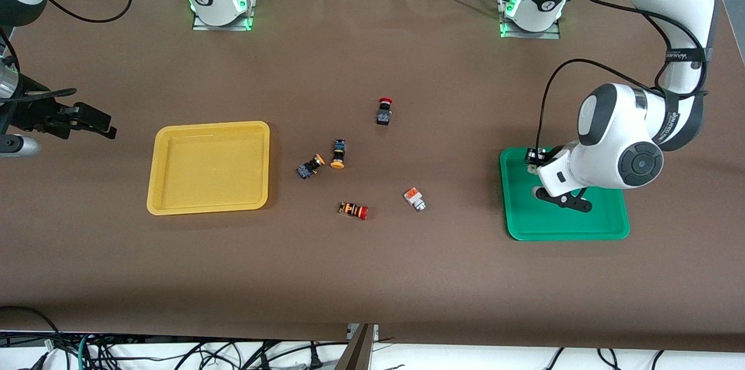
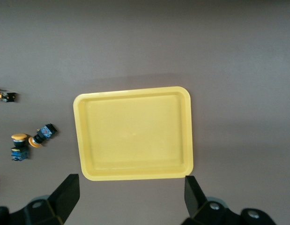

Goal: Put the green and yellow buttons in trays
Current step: 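Carry the button to the green tray while the right gripper reaches out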

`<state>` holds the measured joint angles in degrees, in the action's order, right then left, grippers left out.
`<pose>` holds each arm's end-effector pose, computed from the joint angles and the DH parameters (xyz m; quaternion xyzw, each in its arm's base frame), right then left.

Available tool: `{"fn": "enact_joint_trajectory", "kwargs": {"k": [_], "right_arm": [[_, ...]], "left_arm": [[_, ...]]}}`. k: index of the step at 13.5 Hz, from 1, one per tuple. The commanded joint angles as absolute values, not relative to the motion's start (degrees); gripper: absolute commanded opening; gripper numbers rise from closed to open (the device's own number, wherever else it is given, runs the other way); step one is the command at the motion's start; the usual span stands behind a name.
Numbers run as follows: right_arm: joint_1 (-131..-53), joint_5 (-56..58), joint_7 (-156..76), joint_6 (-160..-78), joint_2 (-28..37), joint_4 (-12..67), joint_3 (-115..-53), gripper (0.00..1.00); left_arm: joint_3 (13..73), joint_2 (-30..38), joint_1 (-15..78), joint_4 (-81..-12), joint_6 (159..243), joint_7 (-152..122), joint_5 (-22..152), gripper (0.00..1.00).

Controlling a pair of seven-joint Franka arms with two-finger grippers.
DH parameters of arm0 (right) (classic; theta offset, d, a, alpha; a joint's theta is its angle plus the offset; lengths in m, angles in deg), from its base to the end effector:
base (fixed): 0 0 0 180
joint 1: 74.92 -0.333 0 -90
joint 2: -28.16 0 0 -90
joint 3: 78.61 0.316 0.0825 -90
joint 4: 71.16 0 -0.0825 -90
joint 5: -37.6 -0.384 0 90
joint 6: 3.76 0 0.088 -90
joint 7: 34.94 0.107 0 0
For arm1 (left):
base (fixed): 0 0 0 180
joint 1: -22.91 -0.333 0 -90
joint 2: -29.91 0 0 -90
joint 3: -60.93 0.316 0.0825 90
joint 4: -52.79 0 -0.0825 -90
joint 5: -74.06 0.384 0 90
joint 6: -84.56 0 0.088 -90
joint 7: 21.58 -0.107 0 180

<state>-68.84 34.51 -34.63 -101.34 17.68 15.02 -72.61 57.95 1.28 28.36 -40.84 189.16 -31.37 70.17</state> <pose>0.6191 -0.0012 0.5614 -0.9993 0.0077 -0.0084 0.0363 0.6369 -0.0965 0.3077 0.9770 -0.1418 -0.1526 0.0457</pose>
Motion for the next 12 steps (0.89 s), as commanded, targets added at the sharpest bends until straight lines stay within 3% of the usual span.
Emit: {"fn": "enact_joint_trajectory", "kwargs": {"k": [1, 5, 9, 10, 11, 12], "right_arm": [[-69.0, 33.4, -33.7, -105.1, 13.8, 13.7, -72.3, 0.99], [-69.4, 33.3, -33.6, -106.5, 8.8, 13.7, -71.9, 0.99], [-77.0, 34.9, -18.5, -114.3, 2.7, 14.4, -72.1, 0.99], [-79.5, 37.2, -12.2, -115.6, 0.5, 14.4, -72.2, 0.99], [-81.6, 39.3, -5.7, -118.3, -1.8, 14.5, -72.2, 0.99], [-83.9, 39.7, 2.1, -120.5, -3.7, 14.4, -72.2, 0.99]], "left_arm": [[57.2, -0.8, 27.3, -41.0, 192.3, -36.1, 74.3, 0.13], [57.2, -3.0, 27.3, -41.5, 196.3, -37.4, 78.1, 0.13], [57.1, -3.5, 27.4, -46.9, 203.5, -37.4, 78.1, 0.13], [57.1, -3.4, 27.4, -48.0, 204.9, -37.4, 78.1, 0.22], [57.0, -3.4, 27.4, -48.2, 205.0, -37.2, 78.0, 0.52], [57.0, -3.3, 27.4, -48.2, 205.0, -36.5, 78.0, 1.00]]}}
